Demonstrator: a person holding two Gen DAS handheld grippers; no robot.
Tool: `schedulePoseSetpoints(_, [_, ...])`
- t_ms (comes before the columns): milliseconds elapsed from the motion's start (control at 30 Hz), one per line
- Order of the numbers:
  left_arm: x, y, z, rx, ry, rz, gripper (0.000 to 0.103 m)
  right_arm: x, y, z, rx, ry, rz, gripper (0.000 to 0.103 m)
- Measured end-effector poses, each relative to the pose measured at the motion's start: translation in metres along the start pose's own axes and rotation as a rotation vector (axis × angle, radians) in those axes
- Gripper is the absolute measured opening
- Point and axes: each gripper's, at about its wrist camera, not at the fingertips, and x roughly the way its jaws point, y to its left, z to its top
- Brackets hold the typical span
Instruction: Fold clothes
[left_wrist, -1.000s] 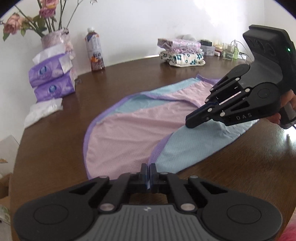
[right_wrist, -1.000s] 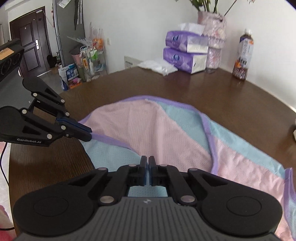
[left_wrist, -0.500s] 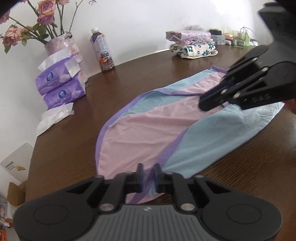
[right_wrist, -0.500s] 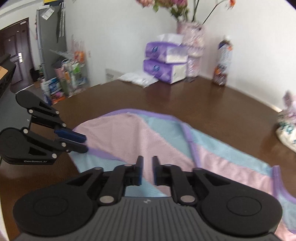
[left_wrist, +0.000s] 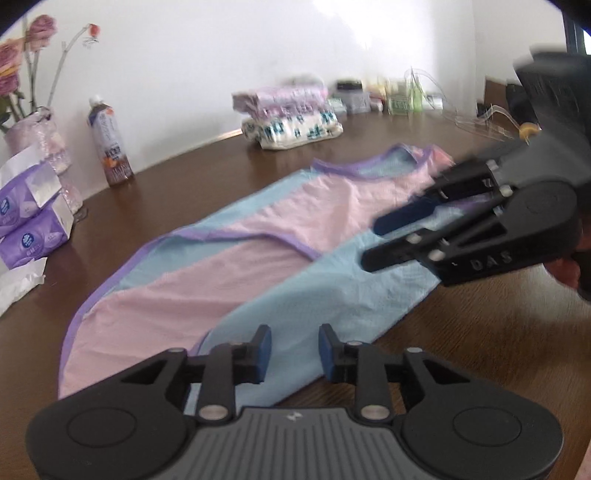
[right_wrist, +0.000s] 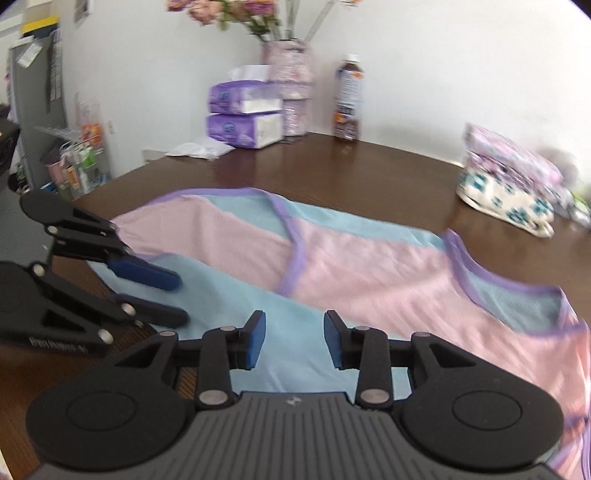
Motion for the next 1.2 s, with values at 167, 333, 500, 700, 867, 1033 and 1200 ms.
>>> schedulePoseSetpoints(167, [-0.002, 0.016, -0.009, -0.105, -0.006, 0.029, 0.042, -0.019, -0.039, -0.022, 0.113, -0.009, -0.072, 0.035])
schedulePoseSetpoints(333, [-0.006, 0.030, -0.015, -0.177, -0.009, 0.059, 0.041, -0.037, -0.067, -0.041, 0.196, -0.032, -0.127, 0.035])
schedulePoseSetpoints(500, [-0.010, 0.035, -0.016, -0.193, -0.003, 0.081, 0.041, -0.048, -0.085, -0.054, 0.241, -0.037, -0.149, 0.035])
schedulePoseSetpoints(700, [-0.009, 0.033, -0.014, -0.200, 0.014, 0.095, 0.040, -0.081, -0.091, -0.058, 0.242, -0.121, -0.153, 0.035])
schedulePoseSetpoints(867, [-0.018, 0.012, 0.000, -0.150, -0.031, 0.089, 0.040, -0.115, -0.101, -0.066, 0.213, -0.151, -0.208, 0.040])
schedulePoseSetpoints(1033, [-0.009, -0.038, 0.032, -0.017, -0.077, -0.045, 0.041, -0.131, -0.118, -0.084, 0.183, -0.069, -0.277, 0.040])
schedulePoseSetpoints(1200, [0.015, -0.101, 0.065, 0.114, -0.081, -0.187, 0.041, -0.139, -0.127, -0.095, 0.143, -0.039, -0.262, 0.040])
